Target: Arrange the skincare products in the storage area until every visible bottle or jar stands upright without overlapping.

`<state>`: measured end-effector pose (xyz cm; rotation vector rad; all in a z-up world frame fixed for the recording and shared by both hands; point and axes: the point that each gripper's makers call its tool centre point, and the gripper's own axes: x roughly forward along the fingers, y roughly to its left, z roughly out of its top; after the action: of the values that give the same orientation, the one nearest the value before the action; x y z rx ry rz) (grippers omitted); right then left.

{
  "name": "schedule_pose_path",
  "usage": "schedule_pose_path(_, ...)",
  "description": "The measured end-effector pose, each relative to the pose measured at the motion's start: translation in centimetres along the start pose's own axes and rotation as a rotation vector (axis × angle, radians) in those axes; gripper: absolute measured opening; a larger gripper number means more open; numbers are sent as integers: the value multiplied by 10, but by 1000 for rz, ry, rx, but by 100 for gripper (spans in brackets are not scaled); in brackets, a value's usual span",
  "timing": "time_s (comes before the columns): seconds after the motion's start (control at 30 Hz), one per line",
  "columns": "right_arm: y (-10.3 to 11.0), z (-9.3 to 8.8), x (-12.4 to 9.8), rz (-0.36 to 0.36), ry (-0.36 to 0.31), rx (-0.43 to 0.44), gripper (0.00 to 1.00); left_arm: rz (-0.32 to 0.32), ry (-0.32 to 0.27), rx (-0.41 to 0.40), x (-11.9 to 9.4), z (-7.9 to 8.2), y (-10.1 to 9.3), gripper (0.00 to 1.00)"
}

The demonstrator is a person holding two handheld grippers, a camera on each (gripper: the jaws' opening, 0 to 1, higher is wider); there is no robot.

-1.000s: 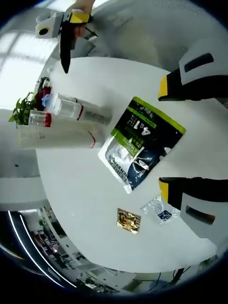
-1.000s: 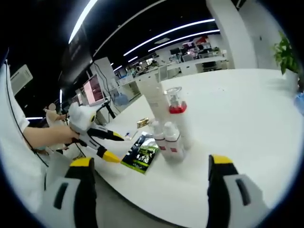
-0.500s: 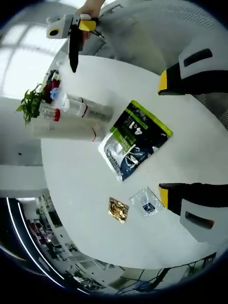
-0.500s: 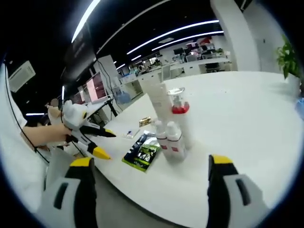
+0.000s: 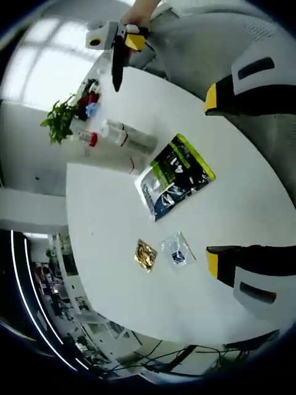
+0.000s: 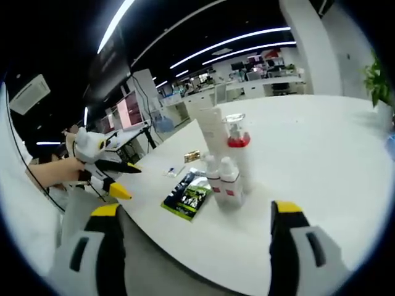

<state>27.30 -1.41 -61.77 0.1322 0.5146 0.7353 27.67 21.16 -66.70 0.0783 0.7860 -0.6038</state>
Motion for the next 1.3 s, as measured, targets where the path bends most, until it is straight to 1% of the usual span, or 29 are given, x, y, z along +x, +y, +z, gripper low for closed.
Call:
schedule_pose_path(0.23, -2, 0, -4, 0, -5, 0, 99, 32, -11, -26, -11, -4, 3, 90)
schedule_pose_path(0.3, -1, 0, -4, 0, -8, 1, 99, 38, -17, -30, -14, -4, 4, 90)
schedule_pose_path(0.57, -1, 0, -3, 5, -7, -2, 99, 58, -22, -47, -17, -5, 8, 94)
schedule_pose_path(0.67, -1, 0, -4, 5, -7, 0, 99, 53, -16, -54, -17, -7, 8, 97)
schedule_pose_path(1.0, -2, 0, -3, 4, -4, 0, 99, 61, -12, -73, -16, -8, 10, 97)
schedule_pose_path(1.07, -2, 0, -3, 3, -5, 3, 99, 80, -6, -82, -16, -8, 14, 97)
schedule_pose_path(1.1, -2, 0, -2, 4, -6, 4, 99, 117, 7, -103, -16, -11, 22, 97)
schedule_pose_path(1.17, -3, 0, -2, 6, -9, 4, 99, 130, 7, -116, -15, -10, 27, 97)
schedule_pose_path(1.2, -4, 0, -1, 6, -7, 2, 99, 145, -2, -128, -15, -8, 31, 97)
schedule_pose_path(1.3, -5, 0, -2, 4, -9, 0, 99, 167, -5, -138, -13, -4, 37, 97)
